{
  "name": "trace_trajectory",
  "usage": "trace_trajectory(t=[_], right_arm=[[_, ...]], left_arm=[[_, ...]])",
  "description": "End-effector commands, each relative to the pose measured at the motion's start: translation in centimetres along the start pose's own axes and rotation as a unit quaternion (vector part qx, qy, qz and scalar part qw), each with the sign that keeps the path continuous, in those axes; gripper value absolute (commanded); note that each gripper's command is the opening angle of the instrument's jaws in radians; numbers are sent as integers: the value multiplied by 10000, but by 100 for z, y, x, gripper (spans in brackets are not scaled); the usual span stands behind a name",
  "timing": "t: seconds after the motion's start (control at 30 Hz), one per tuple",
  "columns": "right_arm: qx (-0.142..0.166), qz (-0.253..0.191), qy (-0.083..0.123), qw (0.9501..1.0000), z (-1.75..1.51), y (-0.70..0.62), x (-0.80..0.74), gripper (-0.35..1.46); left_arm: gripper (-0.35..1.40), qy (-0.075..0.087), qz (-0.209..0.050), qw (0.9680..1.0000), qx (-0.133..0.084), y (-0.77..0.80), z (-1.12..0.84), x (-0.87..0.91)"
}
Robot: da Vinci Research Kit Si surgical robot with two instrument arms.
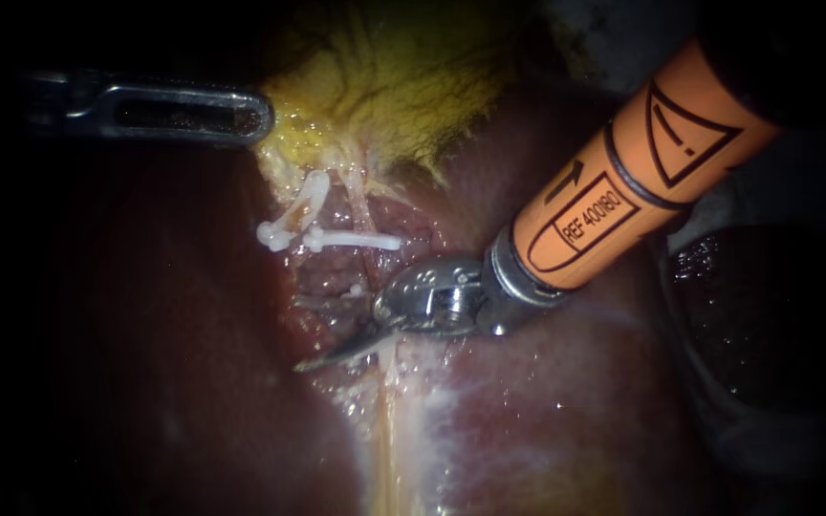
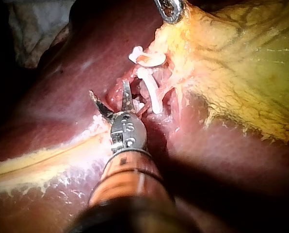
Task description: Go to the cutting position right tube
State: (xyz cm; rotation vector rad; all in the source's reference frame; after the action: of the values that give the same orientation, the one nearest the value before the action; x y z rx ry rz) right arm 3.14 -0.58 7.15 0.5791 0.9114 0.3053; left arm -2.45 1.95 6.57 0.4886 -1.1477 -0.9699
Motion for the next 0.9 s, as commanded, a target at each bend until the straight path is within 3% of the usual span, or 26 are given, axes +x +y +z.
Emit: trace_trajectory(t=[0.03,0.33,0.47,0.67,0.9], right_arm=[[9,2,2,10000,-2,-1,1,115],[154,77,32,9998,-52,-21,28,123],[236,153,77,9996,-84,-24,27,122],[245,375,70,9990,-115,-11,3,120],[290,684,122,9972,-109,16,-18,118]], left_arm=[[-35,-1,3,10000,6,0,0,0],[-35,1,7,10000,8,2,-6,1],[-35,-1,9,10000,-1,3,-7,1],[-35,-1,9,10000,0,3,-8,2],[-35,-1,9,10000,0,3,-8,2]])
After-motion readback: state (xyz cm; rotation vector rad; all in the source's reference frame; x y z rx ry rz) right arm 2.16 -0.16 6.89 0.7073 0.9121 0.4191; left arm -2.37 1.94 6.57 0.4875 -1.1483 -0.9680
